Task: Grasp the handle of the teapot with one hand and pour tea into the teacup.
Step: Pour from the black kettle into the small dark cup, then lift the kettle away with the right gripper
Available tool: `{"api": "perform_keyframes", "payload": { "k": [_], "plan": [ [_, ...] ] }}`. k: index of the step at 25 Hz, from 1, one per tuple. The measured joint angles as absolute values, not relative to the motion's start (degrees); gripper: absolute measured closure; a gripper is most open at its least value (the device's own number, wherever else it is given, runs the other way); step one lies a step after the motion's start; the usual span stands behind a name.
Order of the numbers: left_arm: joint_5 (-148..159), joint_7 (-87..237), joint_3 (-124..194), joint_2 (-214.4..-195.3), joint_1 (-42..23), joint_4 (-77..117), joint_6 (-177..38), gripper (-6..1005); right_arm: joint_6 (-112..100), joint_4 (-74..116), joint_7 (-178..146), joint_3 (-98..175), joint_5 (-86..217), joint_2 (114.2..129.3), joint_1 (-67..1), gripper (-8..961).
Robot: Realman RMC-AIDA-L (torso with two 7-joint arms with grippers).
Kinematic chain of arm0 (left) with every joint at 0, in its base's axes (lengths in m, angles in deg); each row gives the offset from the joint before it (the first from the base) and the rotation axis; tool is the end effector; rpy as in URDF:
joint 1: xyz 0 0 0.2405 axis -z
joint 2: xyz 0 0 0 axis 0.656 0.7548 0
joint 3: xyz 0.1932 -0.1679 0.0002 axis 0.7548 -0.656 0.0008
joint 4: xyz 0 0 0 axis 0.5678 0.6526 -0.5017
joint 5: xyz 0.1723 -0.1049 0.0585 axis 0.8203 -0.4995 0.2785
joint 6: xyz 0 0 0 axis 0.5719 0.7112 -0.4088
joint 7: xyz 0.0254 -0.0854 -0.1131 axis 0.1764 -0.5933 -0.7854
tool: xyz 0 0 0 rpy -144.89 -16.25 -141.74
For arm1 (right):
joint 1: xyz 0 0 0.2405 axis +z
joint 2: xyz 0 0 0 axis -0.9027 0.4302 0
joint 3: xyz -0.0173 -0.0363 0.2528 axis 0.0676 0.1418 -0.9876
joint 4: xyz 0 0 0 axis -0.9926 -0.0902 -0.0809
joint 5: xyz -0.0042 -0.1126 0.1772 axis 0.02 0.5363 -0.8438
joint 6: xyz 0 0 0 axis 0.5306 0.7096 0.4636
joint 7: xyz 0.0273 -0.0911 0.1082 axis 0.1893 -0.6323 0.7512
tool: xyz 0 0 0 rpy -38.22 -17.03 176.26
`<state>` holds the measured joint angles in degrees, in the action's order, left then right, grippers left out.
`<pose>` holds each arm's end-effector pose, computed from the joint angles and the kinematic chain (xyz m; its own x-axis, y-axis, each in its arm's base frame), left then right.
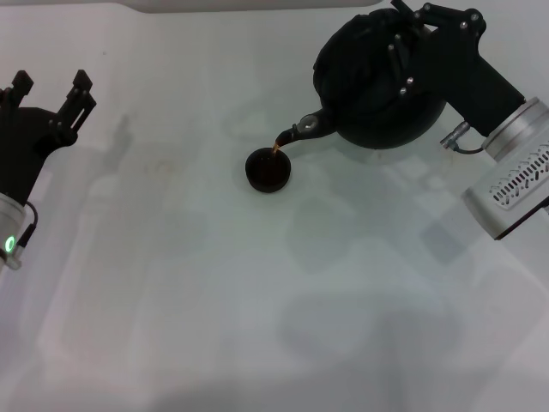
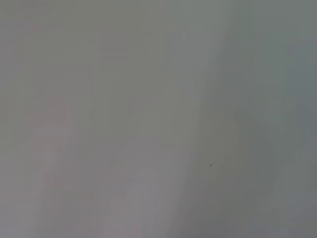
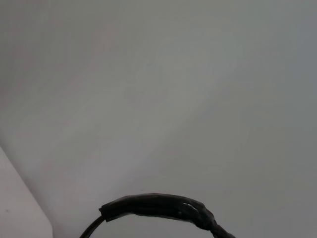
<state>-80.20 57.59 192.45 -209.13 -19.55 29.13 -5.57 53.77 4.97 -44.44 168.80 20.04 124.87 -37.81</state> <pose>-0.3337 0.2926 -0.0381 0.5669 0.0390 0.8229 0.8101 -0.2080 -0.5482 0.2548 0.3325 -0.0517 0.8779 0.4492 -0.1660 0.0144 -0.3712 -0.9284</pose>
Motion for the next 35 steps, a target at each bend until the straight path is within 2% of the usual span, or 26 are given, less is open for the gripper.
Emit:
{"api": "perform_keyframes", "payload": {
  "k": [35],
  "plan": [
    [-80.6, 57.6, 192.4, -209.2, -19.6, 29.2, -5.4, 119, 54.0, 5.0, -37.9, 168.7, 19.7, 124.8, -38.1, 841]
  ]
}}
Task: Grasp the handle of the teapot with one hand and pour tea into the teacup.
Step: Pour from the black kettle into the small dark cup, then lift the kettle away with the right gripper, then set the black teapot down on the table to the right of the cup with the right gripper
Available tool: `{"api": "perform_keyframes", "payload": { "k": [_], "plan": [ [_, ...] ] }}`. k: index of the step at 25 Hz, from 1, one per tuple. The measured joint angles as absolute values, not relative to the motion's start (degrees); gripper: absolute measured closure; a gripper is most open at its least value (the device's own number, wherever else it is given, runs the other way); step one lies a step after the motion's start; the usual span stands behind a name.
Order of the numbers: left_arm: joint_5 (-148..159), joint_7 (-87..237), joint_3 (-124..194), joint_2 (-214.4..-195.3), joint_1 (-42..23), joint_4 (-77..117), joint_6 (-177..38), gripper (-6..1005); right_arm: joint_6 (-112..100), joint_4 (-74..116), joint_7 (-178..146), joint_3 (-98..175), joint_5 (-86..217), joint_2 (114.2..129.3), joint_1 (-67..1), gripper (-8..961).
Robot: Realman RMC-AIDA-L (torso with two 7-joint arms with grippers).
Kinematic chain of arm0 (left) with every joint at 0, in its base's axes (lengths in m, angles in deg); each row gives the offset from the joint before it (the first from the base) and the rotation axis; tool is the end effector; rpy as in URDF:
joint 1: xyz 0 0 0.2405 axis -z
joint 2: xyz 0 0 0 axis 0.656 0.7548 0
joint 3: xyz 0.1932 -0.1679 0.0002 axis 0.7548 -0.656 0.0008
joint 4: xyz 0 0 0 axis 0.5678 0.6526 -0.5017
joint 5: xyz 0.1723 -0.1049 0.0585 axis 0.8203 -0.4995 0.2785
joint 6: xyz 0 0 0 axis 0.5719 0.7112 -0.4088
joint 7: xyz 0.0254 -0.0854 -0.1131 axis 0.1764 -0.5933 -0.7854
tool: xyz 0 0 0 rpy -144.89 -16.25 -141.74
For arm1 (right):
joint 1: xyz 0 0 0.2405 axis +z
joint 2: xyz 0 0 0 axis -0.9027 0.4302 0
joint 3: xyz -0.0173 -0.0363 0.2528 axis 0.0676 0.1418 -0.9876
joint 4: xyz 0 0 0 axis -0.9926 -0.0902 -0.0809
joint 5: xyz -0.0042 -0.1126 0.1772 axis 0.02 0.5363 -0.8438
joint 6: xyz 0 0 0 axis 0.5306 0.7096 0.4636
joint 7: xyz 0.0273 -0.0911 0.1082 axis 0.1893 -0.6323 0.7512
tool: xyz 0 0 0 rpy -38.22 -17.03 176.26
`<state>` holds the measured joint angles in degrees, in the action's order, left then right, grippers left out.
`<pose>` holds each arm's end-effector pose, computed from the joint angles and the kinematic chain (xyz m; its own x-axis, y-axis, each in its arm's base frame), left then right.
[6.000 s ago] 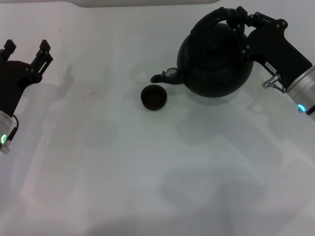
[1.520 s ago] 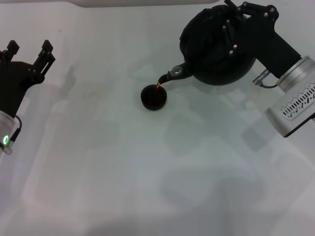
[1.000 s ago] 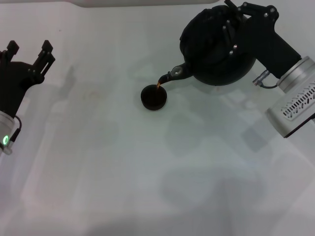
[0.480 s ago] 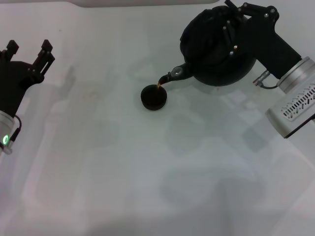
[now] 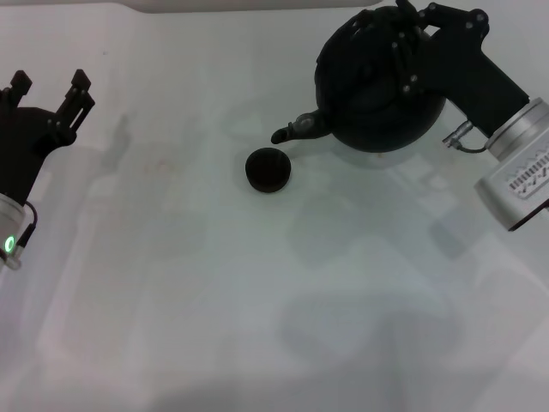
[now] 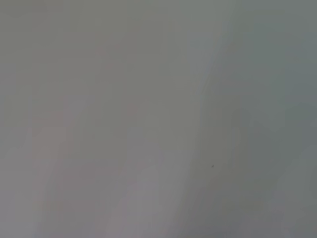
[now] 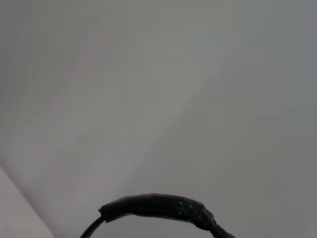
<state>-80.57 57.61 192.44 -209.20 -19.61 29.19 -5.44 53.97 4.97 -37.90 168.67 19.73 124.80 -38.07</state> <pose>-0.3338 0.2923 -0.0378 0.5631 0.0364 0.8256 0.8131 -0.2025 -0.5457 0.2566 0.3320 -0.0501 0.8751 0.4004 -0.2719 -0.0924 -0.4133 -0.9059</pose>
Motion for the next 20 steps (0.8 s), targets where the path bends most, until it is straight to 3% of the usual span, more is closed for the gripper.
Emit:
{"api": "perform_keyframes", "payload": {
  "k": [20],
  "plan": [
    [-81.6, 57.5, 192.3, -209.2, -18.5, 29.4, -5.2, 119, 56.4, 6.1, -10.4, 168.0, 15.4, 124.52, -40.3, 842]
  ]
}}
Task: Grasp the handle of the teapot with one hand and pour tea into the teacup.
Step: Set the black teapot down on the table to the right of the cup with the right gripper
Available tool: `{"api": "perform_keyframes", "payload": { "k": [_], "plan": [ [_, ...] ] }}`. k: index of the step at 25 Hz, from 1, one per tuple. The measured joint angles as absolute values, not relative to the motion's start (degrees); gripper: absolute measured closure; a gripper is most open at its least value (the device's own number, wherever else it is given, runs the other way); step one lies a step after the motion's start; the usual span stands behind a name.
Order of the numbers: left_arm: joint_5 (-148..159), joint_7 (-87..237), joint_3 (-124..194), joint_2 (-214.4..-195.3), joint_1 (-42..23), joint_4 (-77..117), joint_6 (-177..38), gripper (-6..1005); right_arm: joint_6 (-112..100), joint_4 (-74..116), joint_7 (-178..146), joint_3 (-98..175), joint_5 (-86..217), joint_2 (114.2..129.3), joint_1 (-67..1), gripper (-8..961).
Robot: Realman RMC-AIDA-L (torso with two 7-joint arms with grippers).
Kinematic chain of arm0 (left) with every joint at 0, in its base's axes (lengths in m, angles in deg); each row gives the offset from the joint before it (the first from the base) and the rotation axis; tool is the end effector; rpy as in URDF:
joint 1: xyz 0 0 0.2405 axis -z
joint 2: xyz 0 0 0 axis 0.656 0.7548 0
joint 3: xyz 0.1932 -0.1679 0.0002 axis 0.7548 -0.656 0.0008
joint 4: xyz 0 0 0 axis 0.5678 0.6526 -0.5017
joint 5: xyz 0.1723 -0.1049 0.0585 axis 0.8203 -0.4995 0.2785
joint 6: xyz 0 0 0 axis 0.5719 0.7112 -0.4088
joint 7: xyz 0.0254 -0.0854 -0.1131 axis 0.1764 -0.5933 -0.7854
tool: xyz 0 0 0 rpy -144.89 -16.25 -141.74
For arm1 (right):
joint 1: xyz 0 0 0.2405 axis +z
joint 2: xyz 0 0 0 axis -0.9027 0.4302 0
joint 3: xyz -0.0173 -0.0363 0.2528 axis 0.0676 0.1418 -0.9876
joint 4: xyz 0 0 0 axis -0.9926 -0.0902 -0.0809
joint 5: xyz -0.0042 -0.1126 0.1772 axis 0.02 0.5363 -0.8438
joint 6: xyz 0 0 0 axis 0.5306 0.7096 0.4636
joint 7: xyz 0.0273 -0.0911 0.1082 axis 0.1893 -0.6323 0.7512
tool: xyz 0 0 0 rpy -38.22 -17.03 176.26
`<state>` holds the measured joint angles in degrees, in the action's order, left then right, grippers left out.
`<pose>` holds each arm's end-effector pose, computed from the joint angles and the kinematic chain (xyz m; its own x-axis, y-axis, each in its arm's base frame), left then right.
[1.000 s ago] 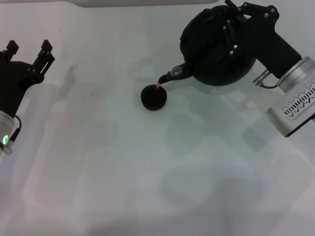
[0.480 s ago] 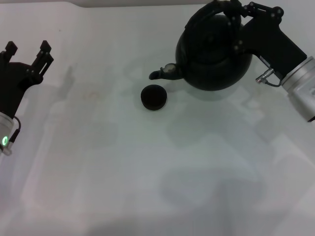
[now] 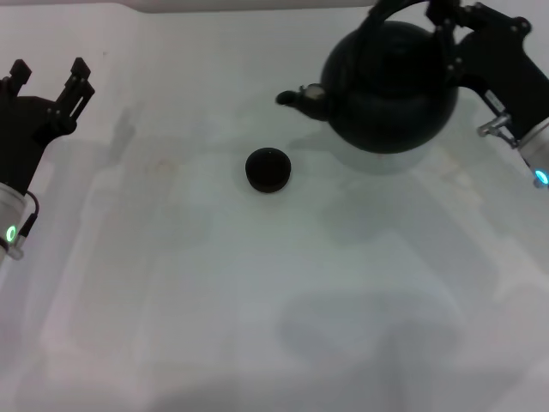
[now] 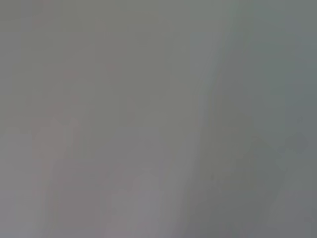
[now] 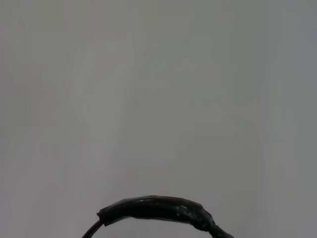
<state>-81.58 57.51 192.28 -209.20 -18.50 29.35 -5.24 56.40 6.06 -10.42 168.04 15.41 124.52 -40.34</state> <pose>-0.3287 0.2994 -0.0358 0.5535 0.0177 0.8327 0.8176 -0.2021 -0.5392 0.2758 0.3263 -0.0340 0.7155 0.1629 -0.6794 -0.5517 -0.4649 -0.6925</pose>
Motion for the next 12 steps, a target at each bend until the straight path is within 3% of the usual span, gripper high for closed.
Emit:
{"api": "perform_keyframes", "payload": {
  "k": [12],
  "plan": [
    [-81.7, 57.6, 192.3, -209.24, -17.9, 29.5, -5.7, 120, 55.8, 10.1, -3.9, 168.5, 14.0, 124.52, -43.2, 842]
  ]
}}
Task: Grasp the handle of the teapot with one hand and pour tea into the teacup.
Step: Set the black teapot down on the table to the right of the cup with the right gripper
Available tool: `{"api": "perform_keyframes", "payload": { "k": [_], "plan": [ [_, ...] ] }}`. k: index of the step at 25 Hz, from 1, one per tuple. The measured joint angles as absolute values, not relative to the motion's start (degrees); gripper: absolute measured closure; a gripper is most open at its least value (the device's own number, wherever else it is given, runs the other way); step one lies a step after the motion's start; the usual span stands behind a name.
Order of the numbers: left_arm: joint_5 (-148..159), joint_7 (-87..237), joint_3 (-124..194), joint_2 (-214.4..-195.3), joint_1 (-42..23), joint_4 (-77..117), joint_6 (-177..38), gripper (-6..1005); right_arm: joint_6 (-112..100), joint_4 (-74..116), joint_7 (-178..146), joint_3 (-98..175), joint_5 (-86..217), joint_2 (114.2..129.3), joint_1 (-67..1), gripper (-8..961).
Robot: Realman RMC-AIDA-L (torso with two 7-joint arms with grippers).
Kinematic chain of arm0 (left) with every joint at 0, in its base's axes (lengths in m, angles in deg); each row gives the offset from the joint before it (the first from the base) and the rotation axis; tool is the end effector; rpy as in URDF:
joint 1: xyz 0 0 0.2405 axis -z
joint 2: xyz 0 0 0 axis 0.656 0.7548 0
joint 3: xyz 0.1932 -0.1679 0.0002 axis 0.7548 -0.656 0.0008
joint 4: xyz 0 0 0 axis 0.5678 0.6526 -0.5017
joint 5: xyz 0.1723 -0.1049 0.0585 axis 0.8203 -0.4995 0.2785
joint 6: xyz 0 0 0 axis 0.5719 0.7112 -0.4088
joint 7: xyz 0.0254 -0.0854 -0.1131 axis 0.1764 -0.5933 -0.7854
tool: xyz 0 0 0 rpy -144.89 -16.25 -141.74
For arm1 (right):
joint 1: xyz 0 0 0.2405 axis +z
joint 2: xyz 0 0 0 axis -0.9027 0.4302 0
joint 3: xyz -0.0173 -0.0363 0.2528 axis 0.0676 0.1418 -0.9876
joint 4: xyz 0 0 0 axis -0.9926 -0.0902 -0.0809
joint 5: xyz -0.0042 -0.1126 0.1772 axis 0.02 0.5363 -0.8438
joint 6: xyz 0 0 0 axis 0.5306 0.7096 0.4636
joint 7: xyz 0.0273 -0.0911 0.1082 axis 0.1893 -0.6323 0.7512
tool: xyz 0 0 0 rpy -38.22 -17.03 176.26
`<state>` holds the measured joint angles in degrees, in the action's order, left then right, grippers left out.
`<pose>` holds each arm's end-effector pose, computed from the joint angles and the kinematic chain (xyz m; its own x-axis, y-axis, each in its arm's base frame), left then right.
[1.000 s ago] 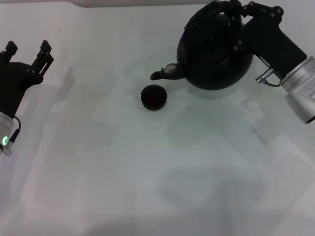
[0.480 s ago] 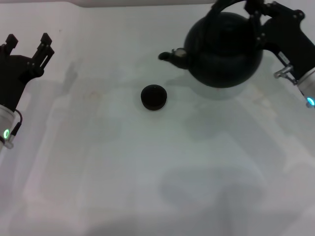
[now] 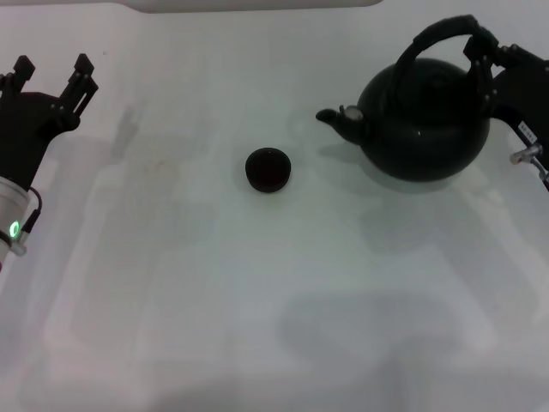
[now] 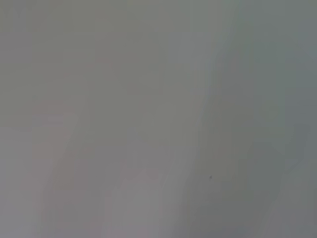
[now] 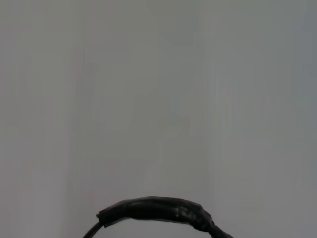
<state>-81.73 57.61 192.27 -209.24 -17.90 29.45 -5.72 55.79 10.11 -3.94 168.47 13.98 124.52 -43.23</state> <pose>-0.3262 0.3029 -0.0368 0.5536 0.0190 0.8325 0.8169 -0.2065 -0.5386 0.3132 0.3090 -0.0285 0.6946 0.0373 -0.7185 -0.6473 -0.4036 -0.6467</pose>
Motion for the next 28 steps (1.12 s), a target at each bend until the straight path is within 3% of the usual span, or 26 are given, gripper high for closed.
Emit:
{"api": "perform_keyframes", "payload": {
  "k": [28],
  "plan": [
    [-81.7, 57.6, 192.3, -209.23, -18.4, 29.1, -5.8, 120, 51.8, 10.2, -4.2, 170.5, 14.4, 124.53, -43.6, 842]
  ]
}}
